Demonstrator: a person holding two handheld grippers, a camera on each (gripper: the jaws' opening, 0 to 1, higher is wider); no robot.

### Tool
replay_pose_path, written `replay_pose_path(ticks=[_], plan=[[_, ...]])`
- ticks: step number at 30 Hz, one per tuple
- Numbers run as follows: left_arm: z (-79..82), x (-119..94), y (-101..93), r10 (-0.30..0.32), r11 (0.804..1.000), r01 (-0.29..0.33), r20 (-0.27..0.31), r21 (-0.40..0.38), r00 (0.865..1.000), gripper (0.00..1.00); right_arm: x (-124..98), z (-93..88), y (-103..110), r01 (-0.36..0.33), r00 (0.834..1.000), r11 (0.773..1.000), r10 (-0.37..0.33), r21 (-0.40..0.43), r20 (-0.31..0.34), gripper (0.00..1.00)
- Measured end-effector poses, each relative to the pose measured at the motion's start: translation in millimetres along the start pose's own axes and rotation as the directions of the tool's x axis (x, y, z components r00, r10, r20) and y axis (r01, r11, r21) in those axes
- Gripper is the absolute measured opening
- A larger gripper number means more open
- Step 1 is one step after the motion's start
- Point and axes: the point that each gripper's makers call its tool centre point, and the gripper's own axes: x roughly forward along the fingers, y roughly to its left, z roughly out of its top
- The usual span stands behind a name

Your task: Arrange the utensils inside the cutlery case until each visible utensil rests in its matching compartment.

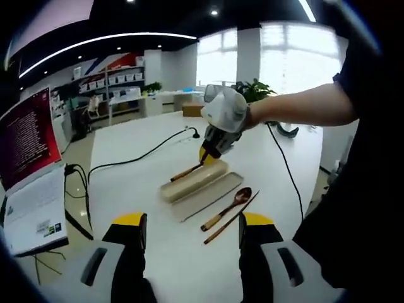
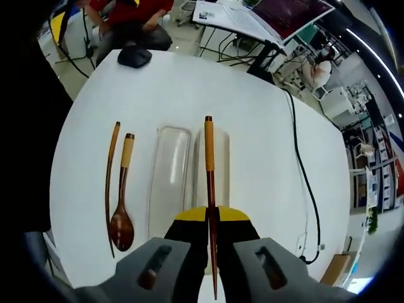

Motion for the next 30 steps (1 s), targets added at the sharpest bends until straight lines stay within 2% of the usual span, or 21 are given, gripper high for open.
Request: replay_pose_path(ticks=[6,14,18,25,30], plan=[[-4.5,-3,5.8,0.008,1.000,-0.008,-0.003,-0.028,1.000,0.60,2,-2.3,-2,-0.001,1.000,1.000,0.000,-0.008,-0.009,0.00],[9.0,-2,2.9,0.000,1.000,0.000,0.030,-0.023,1.000,0.60,3,-3.5,-3,-0.004,1.000,1.000,0.004,0.000,-0.007,0.00],[0.2,1,2.3,-0.007,1.000,0.007,0.006,-0.024,1.000,0.60,8,-3.6,-6,0.000,1.000,1.000,0.000,0.003,-0.010,0.00],[-1.5,0,3.4,-0.002,1.000,0.002,-0.003,-0.028,1.000,0.60,18,-5.0,-7,-0.004,1.000,1.000,0.004,0.011,-0.019,0.00],[-2.0,-1,11.0,0.015,0.999,-0.015,0.000,-0.049,1.000,0.60,25,-4.5,-10,-0.006,1.000,1.000,0.006,0.019,-0.019,0.00]])
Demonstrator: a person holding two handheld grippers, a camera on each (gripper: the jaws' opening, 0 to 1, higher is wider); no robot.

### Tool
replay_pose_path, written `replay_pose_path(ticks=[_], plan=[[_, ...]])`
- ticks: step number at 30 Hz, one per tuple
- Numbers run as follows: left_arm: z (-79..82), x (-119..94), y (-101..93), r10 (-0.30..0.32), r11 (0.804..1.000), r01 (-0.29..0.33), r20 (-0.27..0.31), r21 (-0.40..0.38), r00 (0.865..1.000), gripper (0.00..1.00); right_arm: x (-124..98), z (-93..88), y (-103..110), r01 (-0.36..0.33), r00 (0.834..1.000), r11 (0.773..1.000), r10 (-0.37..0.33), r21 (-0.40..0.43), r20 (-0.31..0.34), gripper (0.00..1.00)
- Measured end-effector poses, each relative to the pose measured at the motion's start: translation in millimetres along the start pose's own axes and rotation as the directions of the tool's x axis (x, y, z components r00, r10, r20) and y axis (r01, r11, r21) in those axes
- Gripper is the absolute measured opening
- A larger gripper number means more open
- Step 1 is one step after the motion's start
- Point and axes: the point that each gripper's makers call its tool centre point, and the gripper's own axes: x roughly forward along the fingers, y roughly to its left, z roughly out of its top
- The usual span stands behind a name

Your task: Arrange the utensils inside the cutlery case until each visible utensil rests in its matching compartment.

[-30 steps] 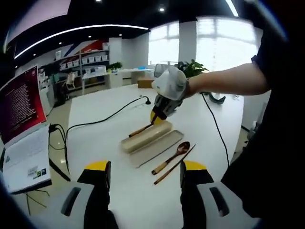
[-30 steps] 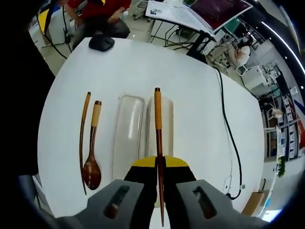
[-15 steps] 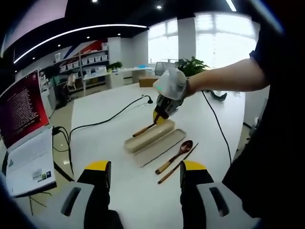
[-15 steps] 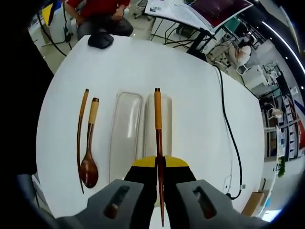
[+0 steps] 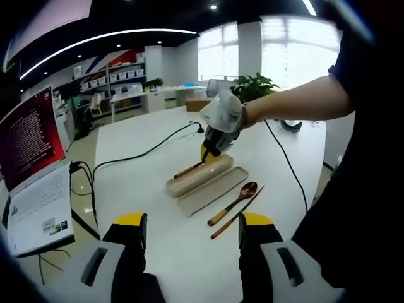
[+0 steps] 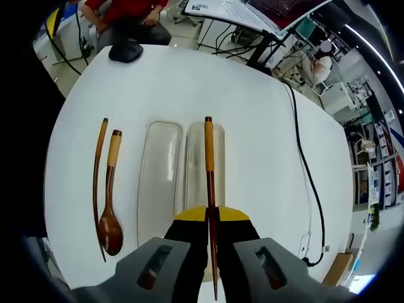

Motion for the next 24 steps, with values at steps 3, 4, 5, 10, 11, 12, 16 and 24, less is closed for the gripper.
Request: replay_pose_path(ticks=[3,4,5,10,11,12,16,24], plan=[[0.6,0,-0.1,0.008,1.000,-0.008,0.004,-0.003,1.000,0.60,5,-0.2,0,-0.003,1.000,1.000,0.003,0.007,-0.002,0.00],[0.0,0,0.4,0.010,1.000,-0.010,0.003,-0.004,1.000,0.60,7,-0.4,-1,-0.005,1.000,1.000,0.005,0.010,-0.002,0.00],[-0.7,-1,-0.3,0.011,1.000,-0.011,0.001,-0.007,1.000,0.60,8,-0.5,-1,-0.004,1.000,1.000,0.004,0.011,-0.002,0.00],[-7.5,-2,2.0,0.021,1.000,-0.021,-0.020,-0.016,1.000,0.59,15,-1.7,0,-0.009,1.000,1.000,0.009,0.011,-0.003,0.00],[-8.0,-4,2.4,0.027,0.999,-0.028,-0.022,-0.020,0.999,0.59,17,-3.1,-1,-0.003,1.000,1.000,0.003,-0.004,-0.016,0.00],[-8.2,-5,3.4,0.034,0.999,-0.034,-0.022,-0.024,0.999,0.59,19,-3.2,-1,-0.002,1.000,1.000,0.002,-0.008,-0.016,0.00],[-11.5,-12,10.0,0.066,0.997,-0.067,-0.028,-0.038,0.997,0.59,27,-6.2,0,-0.011,1.000,1.000,0.012,0.003,-0.029,0.00],[-24.5,-18,17.7,0.090,0.994,-0.092,-0.039,-0.065,0.995,0.59,40,-7.4,-3,-0.035,0.999,0.999,0.035,0.021,-0.041,0.00]])
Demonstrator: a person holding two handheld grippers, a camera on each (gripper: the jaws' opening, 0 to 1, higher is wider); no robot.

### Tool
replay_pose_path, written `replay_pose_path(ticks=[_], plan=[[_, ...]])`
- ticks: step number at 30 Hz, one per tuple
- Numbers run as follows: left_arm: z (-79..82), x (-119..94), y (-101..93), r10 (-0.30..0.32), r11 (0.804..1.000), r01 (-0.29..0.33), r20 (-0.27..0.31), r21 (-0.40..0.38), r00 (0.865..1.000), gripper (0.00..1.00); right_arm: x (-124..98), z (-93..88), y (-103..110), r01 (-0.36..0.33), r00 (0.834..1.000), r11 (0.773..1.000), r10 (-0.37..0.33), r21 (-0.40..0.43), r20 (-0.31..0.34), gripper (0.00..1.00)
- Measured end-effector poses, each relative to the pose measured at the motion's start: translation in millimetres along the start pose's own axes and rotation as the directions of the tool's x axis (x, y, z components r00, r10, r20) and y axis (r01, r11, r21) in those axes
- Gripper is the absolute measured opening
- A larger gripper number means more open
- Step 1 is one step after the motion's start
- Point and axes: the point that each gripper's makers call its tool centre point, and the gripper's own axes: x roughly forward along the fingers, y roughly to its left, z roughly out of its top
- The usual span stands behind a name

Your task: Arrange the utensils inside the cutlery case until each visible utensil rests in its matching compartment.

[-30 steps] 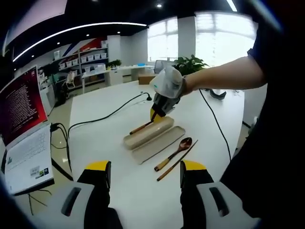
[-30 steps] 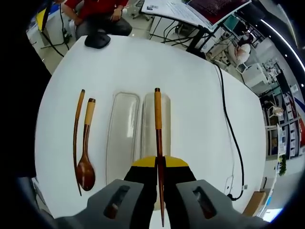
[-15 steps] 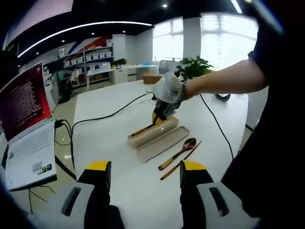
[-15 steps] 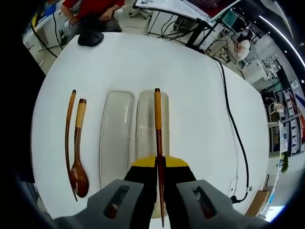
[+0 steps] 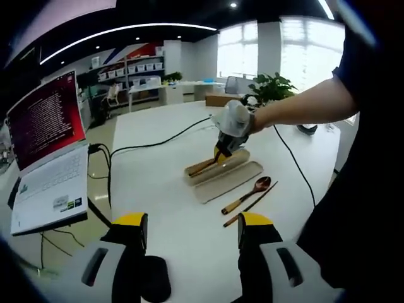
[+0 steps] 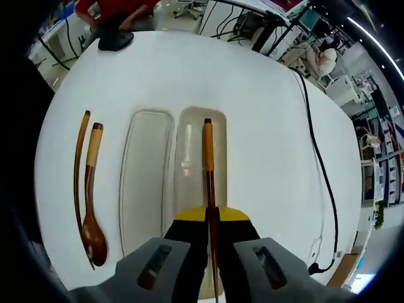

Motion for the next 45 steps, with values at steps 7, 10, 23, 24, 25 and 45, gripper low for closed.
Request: replay_pose_path(ticks=[7,10,23,24,25,45], plan=[[-3.3,6,-3.2,-0.030,1.000,0.030,-0.011,-0.002,0.999,0.59,2,-0.4,1,0.000,1.000,1.000,0.000,0.013,-0.003,0.00],[-1.3,8,-1.1,-0.035,0.999,0.035,-0.007,-0.001,0.999,0.59,3,-2.6,1,-0.003,1.000,1.000,0.003,0.016,-0.007,0.00],[1.0,17,-0.4,-0.045,0.999,0.045,-0.011,0.002,0.999,0.59,5,-2.8,0,-0.023,1.000,0.999,0.023,0.046,0.004,0.00],[1.4,19,0.2,-0.046,0.999,0.046,-0.007,-0.006,0.999,0.59,6,-2.6,1,-0.023,1.000,0.999,0.022,0.050,0.007,0.00],[0.4,21,0.4,-0.046,0.999,0.045,-0.014,-0.012,0.999,0.59,5,-2.6,-1,-0.028,1.000,0.998,0.027,0.056,0.010,0.00],[-0.6,19,-8.4,-0.053,0.999,0.052,-0.014,-0.013,0.999,0.59,14,-1.6,2,-0.047,0.999,0.997,0.047,0.054,-0.001,0.00]])
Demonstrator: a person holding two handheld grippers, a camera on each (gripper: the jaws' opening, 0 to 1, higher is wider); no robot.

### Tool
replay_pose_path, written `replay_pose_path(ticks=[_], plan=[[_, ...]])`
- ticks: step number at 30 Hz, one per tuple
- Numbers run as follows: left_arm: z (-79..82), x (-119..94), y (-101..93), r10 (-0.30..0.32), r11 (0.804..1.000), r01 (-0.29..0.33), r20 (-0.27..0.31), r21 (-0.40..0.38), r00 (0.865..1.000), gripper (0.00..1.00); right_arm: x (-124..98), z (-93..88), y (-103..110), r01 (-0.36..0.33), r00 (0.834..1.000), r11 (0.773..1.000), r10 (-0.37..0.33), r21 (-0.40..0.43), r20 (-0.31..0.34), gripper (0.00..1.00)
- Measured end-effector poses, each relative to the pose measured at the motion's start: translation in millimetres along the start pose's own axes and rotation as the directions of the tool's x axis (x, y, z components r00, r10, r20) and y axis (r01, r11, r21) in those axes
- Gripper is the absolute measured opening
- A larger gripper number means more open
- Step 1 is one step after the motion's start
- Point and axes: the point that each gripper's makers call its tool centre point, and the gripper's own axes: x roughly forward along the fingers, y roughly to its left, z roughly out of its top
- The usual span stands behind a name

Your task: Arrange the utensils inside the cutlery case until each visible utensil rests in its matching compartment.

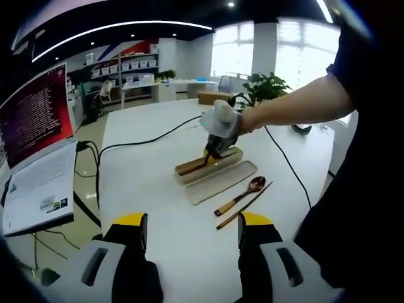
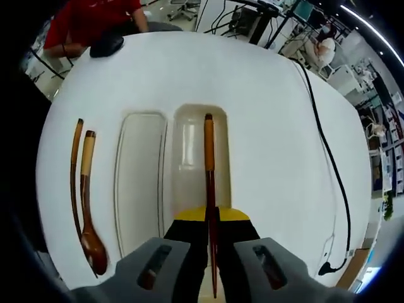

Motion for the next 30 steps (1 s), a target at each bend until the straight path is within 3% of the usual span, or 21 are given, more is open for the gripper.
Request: replay_pose_path(ticks=[14,23,30], plan=[[-1.6,-1,1.5,0.022,1.000,-0.022,0.003,-0.003,1.000,0.59,1,-0.3,1,0.006,1.000,1.000,-0.006,0.001,0.006,0.00],[-2.3,-17,8.2,0.066,0.998,-0.066,0.021,-0.006,0.998,0.59,2,-0.9,2,0.008,1.000,1.000,-0.009,-0.019,-0.015,0.00],[-1.1,-30,5.0,0.083,0.997,-0.083,0.044,-0.001,0.996,0.56,2,-1.0,1,0.005,1.000,1.000,-0.005,0.011,-0.014,0.00]])
